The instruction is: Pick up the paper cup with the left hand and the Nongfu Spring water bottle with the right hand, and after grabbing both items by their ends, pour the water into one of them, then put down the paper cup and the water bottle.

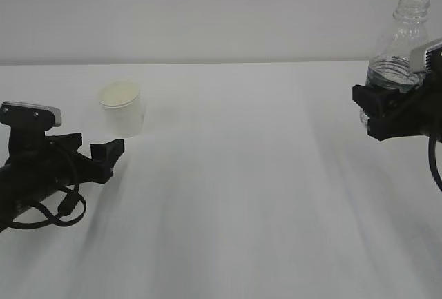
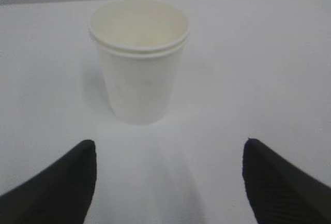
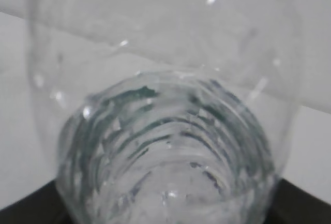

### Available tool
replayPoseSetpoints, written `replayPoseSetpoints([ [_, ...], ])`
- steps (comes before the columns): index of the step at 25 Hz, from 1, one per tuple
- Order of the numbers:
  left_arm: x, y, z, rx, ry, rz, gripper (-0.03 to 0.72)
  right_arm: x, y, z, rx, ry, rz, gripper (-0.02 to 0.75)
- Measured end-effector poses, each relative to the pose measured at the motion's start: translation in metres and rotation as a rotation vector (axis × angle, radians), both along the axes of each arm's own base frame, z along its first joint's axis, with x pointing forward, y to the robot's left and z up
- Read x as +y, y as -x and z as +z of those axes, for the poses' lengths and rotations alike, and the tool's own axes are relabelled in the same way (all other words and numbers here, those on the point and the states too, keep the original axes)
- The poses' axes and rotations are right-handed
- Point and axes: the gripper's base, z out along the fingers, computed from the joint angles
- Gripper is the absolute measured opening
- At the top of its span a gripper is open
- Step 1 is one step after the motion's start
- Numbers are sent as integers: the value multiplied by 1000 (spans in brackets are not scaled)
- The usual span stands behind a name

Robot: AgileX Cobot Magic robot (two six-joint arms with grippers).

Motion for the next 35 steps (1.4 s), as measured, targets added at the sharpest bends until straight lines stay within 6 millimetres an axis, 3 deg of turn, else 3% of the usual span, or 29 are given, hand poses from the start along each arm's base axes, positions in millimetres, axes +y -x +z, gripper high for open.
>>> replayPoseSetpoints([
  [8,1,-1,-13,10,0,10,658,2,1,-1,9,-6,18,447],
  [26,-3,-50,-4,14,-17,17,648,2,1,-1,12,-8,18,447],
  [35,-8,-60,-20,66,-45,-11,632,2,1,-1,12,-8,18,447],
])
